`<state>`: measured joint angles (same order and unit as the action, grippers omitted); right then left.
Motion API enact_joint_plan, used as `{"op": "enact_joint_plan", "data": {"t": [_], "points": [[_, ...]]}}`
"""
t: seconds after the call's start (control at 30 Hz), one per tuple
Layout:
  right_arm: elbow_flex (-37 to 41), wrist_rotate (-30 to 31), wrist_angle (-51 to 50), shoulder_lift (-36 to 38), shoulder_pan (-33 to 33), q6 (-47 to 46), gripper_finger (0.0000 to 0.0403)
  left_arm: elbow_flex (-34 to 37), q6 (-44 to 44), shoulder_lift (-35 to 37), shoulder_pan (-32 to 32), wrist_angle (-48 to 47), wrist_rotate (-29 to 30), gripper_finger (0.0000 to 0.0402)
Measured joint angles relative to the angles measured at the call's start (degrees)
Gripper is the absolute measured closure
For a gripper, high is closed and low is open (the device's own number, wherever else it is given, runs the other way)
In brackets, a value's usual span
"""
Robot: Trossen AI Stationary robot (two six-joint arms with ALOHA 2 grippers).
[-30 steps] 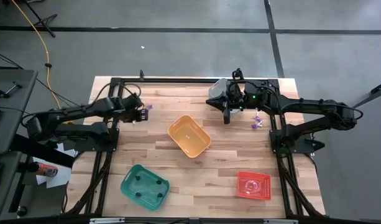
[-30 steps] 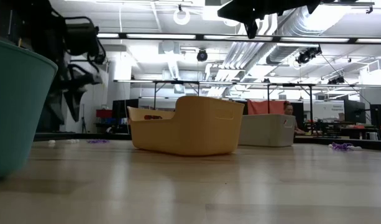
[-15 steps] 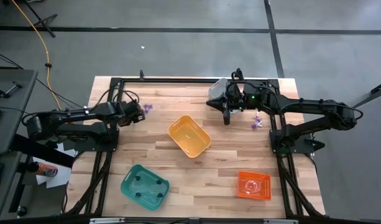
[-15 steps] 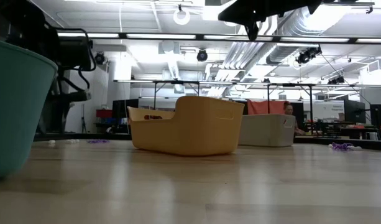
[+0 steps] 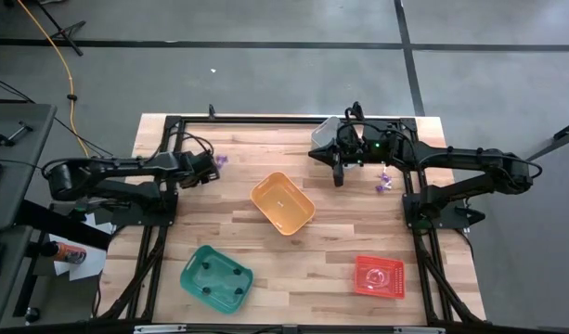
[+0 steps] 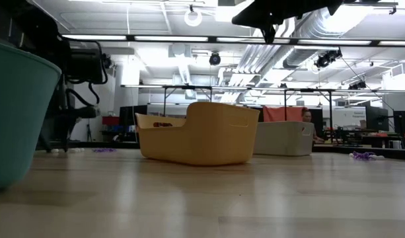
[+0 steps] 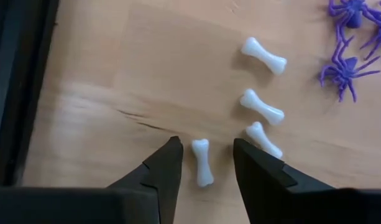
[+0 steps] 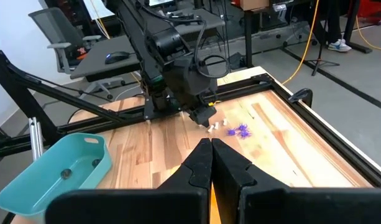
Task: Sort Halloween decoration
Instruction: Put the white bone toy into the yellow bin
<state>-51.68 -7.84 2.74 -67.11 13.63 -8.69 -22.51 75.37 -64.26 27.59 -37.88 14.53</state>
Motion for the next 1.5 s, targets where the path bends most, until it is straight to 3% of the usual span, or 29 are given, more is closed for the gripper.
{"op": "enact_joint_plan", "data": {"t": [0.33,0.73,1.3,1.5], "points": [[0.0,0.23,-0.11,0.0,0.0,-0.24,0.0401,-0.19,-0.59,-3.71,-0.02,0.04,-0.05,0.0281],[0.0,1.32,-0.4,0.0,0.0,0.17,0.0401,-0.04,-3.05,-3.68,0.02,0.37,-0.91,0.0393],[0.0,1.73,-0.44,0.0,0.0,0.18,0.0401,-0.27,-5.02,-3.23,0.02,-0.27,-0.75,0.0395],[0.0,1.73,-0.44,-0.02,0.0,0.17,0.0401,-3.67,-7.54,-0.22,0.04,-6.41,-1.2,0.0396]]}}
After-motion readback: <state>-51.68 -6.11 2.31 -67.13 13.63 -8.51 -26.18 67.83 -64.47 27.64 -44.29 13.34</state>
